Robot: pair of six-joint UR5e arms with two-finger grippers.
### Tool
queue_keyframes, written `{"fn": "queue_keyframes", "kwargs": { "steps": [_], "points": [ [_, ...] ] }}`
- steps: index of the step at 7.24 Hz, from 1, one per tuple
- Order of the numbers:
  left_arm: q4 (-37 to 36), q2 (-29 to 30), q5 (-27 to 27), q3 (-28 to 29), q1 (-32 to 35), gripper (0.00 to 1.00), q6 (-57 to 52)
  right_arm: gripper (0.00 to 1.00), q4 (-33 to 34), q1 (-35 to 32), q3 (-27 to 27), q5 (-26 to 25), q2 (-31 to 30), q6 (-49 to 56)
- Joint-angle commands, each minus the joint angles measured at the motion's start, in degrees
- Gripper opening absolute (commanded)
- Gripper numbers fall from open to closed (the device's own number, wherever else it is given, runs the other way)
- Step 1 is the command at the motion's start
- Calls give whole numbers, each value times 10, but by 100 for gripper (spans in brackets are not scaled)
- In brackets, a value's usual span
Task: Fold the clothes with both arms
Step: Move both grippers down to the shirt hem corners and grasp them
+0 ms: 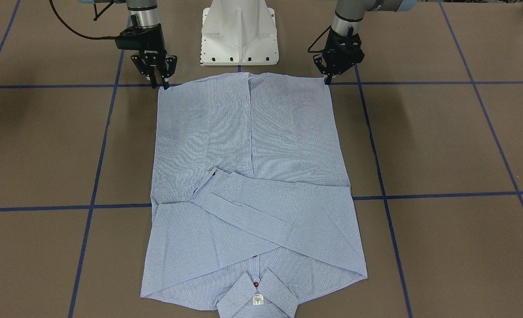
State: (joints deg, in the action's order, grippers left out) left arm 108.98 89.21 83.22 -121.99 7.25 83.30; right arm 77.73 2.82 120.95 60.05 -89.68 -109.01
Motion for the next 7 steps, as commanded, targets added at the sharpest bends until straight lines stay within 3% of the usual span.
{"fn": "queue_keyframes", "kwargs": {
  "steps": [1,2,3,4,5,7],
  "points": [
    [0,1,-2,0,-1,0,-1,45,3,7,-19,-2,0,-1],
    [0,1,-3,0,-1,0,-1,44,3,10,-23,-8,1,-1],
    [0,2,-3,0,-1,0,-1,31,5,16,-24,-8,3,0],
    [0,2,-2,0,-1,0,-1,8,5,17,-24,-8,8,1],
    [0,2,-2,0,-1,0,-1,0,6,18,-24,-8,9,2],
    [0,3,-2,0,-1,0,-1,0,6,17,-23,-8,9,3]
  ]
}}
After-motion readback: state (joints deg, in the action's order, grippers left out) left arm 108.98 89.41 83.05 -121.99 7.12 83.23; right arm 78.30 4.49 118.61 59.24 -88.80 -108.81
